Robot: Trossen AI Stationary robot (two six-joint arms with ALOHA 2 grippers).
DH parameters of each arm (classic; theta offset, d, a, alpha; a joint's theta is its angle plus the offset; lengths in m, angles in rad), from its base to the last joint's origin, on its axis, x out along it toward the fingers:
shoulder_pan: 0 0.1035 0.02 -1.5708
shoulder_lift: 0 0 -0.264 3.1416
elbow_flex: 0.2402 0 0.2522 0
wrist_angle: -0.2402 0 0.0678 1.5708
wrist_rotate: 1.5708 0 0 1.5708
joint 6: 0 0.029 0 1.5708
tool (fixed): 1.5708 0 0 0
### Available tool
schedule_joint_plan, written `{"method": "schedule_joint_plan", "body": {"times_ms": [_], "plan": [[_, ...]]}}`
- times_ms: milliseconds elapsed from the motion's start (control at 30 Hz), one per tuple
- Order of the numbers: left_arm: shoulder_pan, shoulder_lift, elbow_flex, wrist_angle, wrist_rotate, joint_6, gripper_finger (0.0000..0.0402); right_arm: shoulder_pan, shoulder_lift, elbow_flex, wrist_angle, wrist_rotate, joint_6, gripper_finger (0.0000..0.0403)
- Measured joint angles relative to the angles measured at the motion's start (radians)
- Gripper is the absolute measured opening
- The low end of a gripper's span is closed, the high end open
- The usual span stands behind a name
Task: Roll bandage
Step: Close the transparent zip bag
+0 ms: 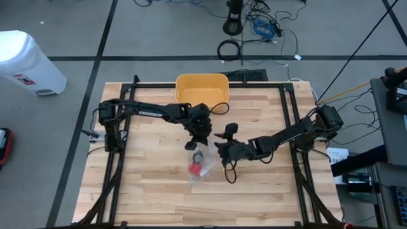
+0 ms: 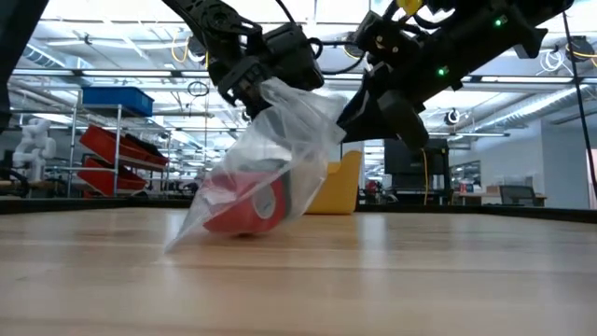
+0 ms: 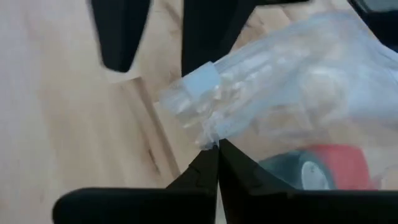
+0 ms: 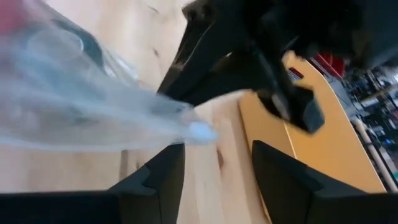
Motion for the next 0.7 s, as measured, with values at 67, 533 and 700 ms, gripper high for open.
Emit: {"method": "schedule_joint_plan", "body": {"times_ms": [67,533,700], "plan": [[0.000,-0.020,0.001,-0.008,-0.034,-0.039,0.0005,0.006,0.000,0.000,-0.024,0.030,0.036,0.0168],[-0.084,-0.312,0.002,-0.163,-0.652,-0.301,0.0001,0.061,-0.203,0.000,-0.243,0.026,0.473,0.0195],[-0.145,-0.349,0.003,-0.207,-0.778,-0.398,0.0001,0.021,-0.331,0.000,-0.141,-0.212,0.500,0.0202]]}}
